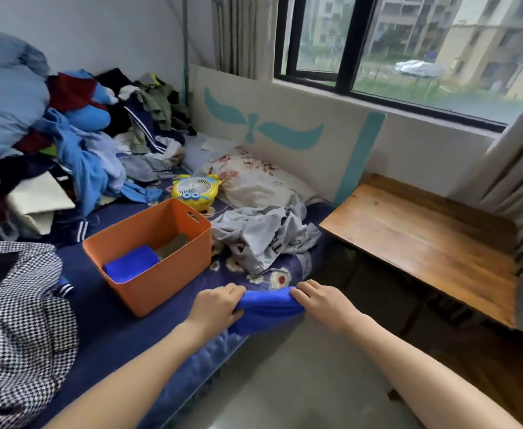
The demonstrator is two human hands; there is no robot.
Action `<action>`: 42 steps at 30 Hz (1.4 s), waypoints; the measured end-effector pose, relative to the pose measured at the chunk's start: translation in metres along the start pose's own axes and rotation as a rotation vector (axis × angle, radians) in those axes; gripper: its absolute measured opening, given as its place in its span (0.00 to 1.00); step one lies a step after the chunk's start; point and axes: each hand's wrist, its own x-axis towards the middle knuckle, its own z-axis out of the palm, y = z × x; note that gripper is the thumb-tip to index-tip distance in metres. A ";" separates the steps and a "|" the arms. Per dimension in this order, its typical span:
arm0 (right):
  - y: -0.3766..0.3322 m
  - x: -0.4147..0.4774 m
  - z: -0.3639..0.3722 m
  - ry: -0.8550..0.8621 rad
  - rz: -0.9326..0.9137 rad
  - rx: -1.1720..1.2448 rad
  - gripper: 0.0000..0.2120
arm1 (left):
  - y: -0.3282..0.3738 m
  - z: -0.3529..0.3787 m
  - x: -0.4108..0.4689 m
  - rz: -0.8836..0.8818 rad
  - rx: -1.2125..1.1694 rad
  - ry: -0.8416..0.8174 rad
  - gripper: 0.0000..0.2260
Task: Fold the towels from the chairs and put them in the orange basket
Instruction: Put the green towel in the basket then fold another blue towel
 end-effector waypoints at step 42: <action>0.125 0.490 0.333 -0.457 -0.487 0.546 0.19 | -0.380 0.061 0.148 -1.170 0.021 -0.398 0.05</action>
